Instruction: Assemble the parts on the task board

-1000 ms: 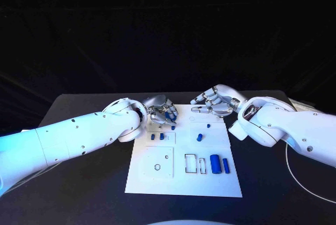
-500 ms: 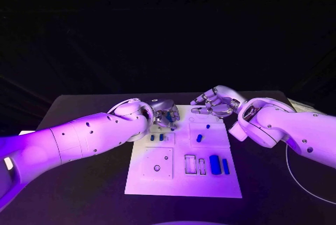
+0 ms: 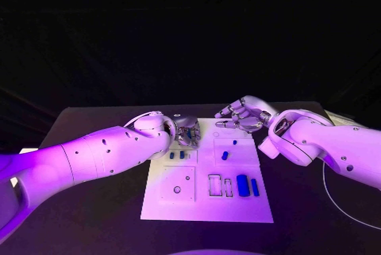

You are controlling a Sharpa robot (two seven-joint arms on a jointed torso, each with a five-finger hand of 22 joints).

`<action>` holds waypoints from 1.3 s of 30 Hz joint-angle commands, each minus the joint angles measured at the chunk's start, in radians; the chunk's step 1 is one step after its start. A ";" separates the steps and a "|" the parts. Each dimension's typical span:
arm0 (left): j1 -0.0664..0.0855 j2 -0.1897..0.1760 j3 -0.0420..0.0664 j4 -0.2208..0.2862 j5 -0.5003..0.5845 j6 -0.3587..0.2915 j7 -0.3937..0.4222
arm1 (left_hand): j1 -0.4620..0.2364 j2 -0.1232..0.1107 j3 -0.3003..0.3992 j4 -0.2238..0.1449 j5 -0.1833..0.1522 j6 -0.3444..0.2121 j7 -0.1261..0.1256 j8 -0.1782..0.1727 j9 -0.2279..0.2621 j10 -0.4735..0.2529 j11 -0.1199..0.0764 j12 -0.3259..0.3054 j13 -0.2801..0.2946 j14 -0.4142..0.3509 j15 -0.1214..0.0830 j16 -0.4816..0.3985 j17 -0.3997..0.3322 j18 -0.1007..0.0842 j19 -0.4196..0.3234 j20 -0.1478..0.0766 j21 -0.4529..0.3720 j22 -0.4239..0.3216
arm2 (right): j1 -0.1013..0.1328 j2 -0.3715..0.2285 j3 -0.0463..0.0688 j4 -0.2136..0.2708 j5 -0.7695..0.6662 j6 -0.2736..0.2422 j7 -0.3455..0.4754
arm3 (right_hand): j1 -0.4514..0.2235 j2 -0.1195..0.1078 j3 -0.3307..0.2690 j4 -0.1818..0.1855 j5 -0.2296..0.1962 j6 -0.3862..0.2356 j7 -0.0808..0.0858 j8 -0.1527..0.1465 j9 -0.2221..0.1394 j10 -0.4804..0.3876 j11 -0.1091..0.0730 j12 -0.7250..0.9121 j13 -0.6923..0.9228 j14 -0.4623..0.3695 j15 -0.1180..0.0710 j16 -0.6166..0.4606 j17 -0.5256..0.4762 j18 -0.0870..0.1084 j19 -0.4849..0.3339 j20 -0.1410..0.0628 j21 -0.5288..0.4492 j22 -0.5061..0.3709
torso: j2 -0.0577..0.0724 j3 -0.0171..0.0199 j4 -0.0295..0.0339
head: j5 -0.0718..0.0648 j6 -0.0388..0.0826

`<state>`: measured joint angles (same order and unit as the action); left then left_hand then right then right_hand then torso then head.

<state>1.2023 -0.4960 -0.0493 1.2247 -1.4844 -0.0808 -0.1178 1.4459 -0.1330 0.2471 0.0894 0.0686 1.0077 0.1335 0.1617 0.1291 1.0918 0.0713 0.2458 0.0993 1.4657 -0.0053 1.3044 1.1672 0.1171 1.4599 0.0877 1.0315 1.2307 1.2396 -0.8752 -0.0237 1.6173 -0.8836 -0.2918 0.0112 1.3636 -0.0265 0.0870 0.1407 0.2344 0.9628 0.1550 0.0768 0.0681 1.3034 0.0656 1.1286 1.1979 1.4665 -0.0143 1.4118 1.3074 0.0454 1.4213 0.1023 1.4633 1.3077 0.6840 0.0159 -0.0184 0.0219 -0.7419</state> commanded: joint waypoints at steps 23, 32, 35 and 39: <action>-0.006 0.032 0.000 -0.019 -0.030 0.061 -0.039 | 0.028 0.012 0.125 -0.028 0.003 0.083 -0.012 -0.009 -0.012 0.098 -0.015 -0.037 -0.017 0.028 -0.022 -0.005 -0.040 -0.034 0.031 -0.014 0.103 0.078 | -0.001 0.002 0.000 0.002 -0.007 0.006 0.002 | -0.001 0.008 -0.006 -0.001 0.003 0.000 0.001 0.005 0.001 -0.003 0.002 0.000 0.002 0.056 0.006 -0.003 0.046 0.009 -0.007 -0.001 -0.005 0.036 | -0.001 0.0001 0.0005 | 0.002 -0.004; -0.010 0.033 0.000 -0.026 -0.030 0.032 -0.035 | 0.023 0.011 0.165 -0.048 0.002 0.125 -0.018 -0.004 -0.010 0.144 -0.026 -0.049 -0.011 0.027 -0.031 -0.005 -0.055 -0.039 0.032 -0.023 0.131 0.100 | -0.001 0.002 0.000 0.002 -0.007 0.007 0.002 | -0.001 0.008 -0.006 -0.001 0.003 0.000 0.001 0.005 0.001 -0.003 0.002 0.000 0.002 0.056 0.006 -0.003 0.046 0.009 -0.007 -0.001 -0.005 0.036 | -0.001 0.0004 0.0008 | 0.002 -0.004; -0.011 0.029 0.000 -0.024 -0.030 0.013 -0.031 | 0.023 0.009 0.181 -0.059 0.003 0.129 -0.014 -0.009 -0.012 0.150 -0.024 -0.060 -0.011 0.027 -0.030 -0.006 -0.061 -0.041 0.034 -0.023 0.144 0.110 | -0.001 0.002 0.000 0.002 -0.007 0.006 0.002 | -0.001 0.008 -0.006 -0.001 0.003 0.000 0.001 0.005 0.001 -0.003 0.002 0.000 0.002 0.056 0.006 -0.003 0.046 0.009 -0.007 -0.001 -0.005 0.036 | -0.001 0.0002 0.0003 | 0.002 -0.004; -0.011 0.012 0.007 -0.004 -0.025 -0.018 -0.028 | 0.019 0.003 0.207 -0.076 0.002 0.130 -0.008 -0.020 -0.017 0.155 -0.019 -0.079 -0.011 0.026 -0.026 -0.006 -0.070 -0.045 0.036 -0.021 0.164 0.125 | -0.001 0.003 0.000 0.001 -0.007 0.004 0.003 | -0.001 0.008 -0.006 -0.001 0.003 0.000 0.001 0.005 0.001 -0.003 0.002 0.000 0.002 0.056 0.006 -0.003 0.046 0.009 -0.007 -0.001 -0.005 0.036 | -0.001 -0.0004 0.0002 | 0.002 -0.002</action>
<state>1.1914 -0.4774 -0.0446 1.2096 -1.5082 -0.0607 -0.1553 1.4666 -0.1230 0.4459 0.0178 0.0671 1.1347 0.1206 0.1461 0.1142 1.2401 0.0516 0.1733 0.0866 1.4658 -0.0269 1.3043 1.0999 0.0904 1.4668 0.0732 1.1902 1.3081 1.2396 -0.8735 -0.0236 1.6176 -0.8838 -0.2915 0.0109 1.3636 -0.0266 0.0870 0.1407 0.2344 0.9628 0.1550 0.0768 0.0680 1.3034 0.0656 1.1286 1.1980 1.4665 -0.0142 1.4118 1.3079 0.0454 1.4213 0.1023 1.4635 1.3074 0.6826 0.0159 -0.0177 0.0241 -0.7448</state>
